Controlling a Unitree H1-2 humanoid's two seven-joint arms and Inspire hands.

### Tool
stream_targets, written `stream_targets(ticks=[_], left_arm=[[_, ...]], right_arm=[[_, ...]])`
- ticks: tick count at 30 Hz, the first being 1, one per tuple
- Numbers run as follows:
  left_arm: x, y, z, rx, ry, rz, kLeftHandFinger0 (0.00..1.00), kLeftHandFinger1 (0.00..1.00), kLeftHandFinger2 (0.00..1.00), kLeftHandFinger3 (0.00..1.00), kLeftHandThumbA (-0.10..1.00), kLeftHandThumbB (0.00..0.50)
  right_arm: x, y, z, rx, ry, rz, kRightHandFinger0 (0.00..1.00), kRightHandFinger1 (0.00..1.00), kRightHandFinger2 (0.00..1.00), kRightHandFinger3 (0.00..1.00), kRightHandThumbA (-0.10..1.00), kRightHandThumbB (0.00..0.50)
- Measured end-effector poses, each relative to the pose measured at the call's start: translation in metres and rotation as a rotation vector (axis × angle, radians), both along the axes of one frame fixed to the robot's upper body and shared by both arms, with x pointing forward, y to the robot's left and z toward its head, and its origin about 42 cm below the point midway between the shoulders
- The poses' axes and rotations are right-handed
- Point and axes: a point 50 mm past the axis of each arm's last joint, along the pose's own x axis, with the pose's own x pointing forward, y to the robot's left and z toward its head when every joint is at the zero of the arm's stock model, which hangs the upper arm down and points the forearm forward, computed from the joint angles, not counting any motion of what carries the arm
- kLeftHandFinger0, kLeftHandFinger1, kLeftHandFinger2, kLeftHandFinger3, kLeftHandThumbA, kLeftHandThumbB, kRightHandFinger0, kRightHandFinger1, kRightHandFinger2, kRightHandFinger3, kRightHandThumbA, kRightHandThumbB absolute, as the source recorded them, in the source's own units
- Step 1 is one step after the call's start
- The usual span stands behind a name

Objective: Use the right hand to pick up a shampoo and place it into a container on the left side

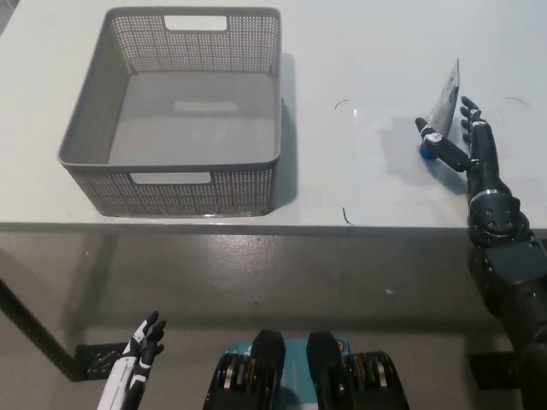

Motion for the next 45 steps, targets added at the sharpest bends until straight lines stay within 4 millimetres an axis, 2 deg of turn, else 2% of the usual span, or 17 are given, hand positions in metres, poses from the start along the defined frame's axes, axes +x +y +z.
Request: stream_targets(ticks=[6,11,16,17,18,19,20,21,22,23,24,28,31,34,37,41,45], left_arm=[[0.000,0.000,0.000,0.000,-0.001,-0.001,1.00,1.00,1.00,1.00,0.95,0.151],[0.002,0.000,0.001,0.000,-0.005,-0.003,1.00,1.00,1.00,1.00,0.96,0.144],[0.005,-0.001,0.003,0.000,-0.012,-0.005,1.00,1.00,1.00,1.00,0.96,0.150],[0.005,-0.001,0.003,0.000,-0.013,-0.006,1.00,1.00,1.00,1.00,0.96,0.148],[0.006,-0.001,0.003,0.000,-0.014,-0.006,1.00,1.00,1.00,1.00,0.96,0.148],[0.006,-0.001,0.004,0.000,-0.015,-0.007,1.00,1.00,1.00,1.00,0.96,0.148],[0.007,-0.001,0.004,0.000,-0.015,-0.008,1.00,1.00,1.00,1.00,0.96,0.149],[0.007,-0.001,0.004,0.000,-0.016,-0.009,1.00,1.00,1.00,1.00,0.96,0.151],[0.007,-0.002,0.004,0.000,-0.016,-0.010,1.00,1.00,1.00,1.00,0.96,0.152],[0.007,-0.002,0.004,0.000,-0.016,-0.011,1.00,1.00,1.00,1.00,0.96,0.156],[0.007,-0.002,0.004,0.000,-0.016,-0.011,1.00,1.00,1.00,1.00,0.97,0.163],[0.010,-0.002,0.006,0.002,-0.023,-0.014,1.00,1.00,1.00,1.00,0.97,0.159],[0.011,-0.002,0.006,0.002,-0.025,-0.014,1.00,1.00,1.00,1.00,0.98,0.157],[0.011,-0.002,0.006,0.003,-0.024,-0.015,1.00,1.00,1.00,1.00,0.98,0.144],[0.011,-0.002,0.006,0.004,-0.024,-0.015,1.00,1.00,1.00,1.00,0.97,0.146],[0.011,-0.002,0.006,0.003,-0.023,-0.016,1.00,1.00,1.00,1.00,0.98,0.156],[0.011,-0.002,0.006,0.003,-0.023,-0.017,1.00,1.00,1.00,1.00,0.98,0.145]], right_arm=[[0.003,0.002,0.000,0.007,0.020,0.001,1.00,1.00,1.00,1.00,0.75,0.402],[0.008,0.005,0.004,0.024,0.030,0.002,1.00,1.00,1.00,1.00,0.70,0.414],[0.011,0.006,0.009,0.048,0.036,-0.001,1.00,1.00,1.00,1.00,0.59,0.415],[0.012,0.007,0.011,0.060,0.036,-0.005,0.96,0.91,0.97,1.00,0.57,0.414],[0.014,0.007,0.013,0.068,0.035,-0.007,0.81,0.75,0.82,1.00,0.54,0.405],[0.015,0.008,0.015,0.070,0.035,-0.009,0.61,0.60,0.68,0.84,0.47,0.388],[0.017,0.009,0.017,0.068,0.037,-0.011,0.55,0.57,0.63,0.75,0.44,0.384],[0.018,0.010,0.019,0.066,0.040,-0.015,0.28,0.35,0.39,0.40,0.25,0.334],[0.019,0.010,0.022,0.063,0.042,-0.020,0.08,0.19,0.30,0.24,0.06,0.299],[0.021,0.011,0.025,0.060,0.041,-0.026,0.02,0.11,0.28,0.18,-0.07,0.273],[0.022,0.012,0.027,0.058,0.039,-0.029,0.00,0.11,0.36,0.24,-0.10,0.234],[0.024,0.013,0.032,0.042,0.034,-0.049,0.00,0.13,0.53,0.49,-0.10,0.186],[0.024,0.012,0.032,0.042,0.031,-0.058,0.00,0.13,0.55,0.53,-0.10,0.188],[0.024,0.012,0.032,0.040,0.030,-0.062,0.00,0.15,0.61,0.60,-0.10,0.170],[0.024,0.012,0.032,0.038,0.028,-0.073,0.00,0.22,0.68,0.67,-0.10,0.153],[0.024,0.011,0.034,0.038,0.021,-0.082,0.00,0.26,0.70,0.68,-0.10,0.152],[0.026,0.012,0.039,0.038,-0.006,-0.086,0.00,0.26,0.69,0.68,-0.10,0.155]])
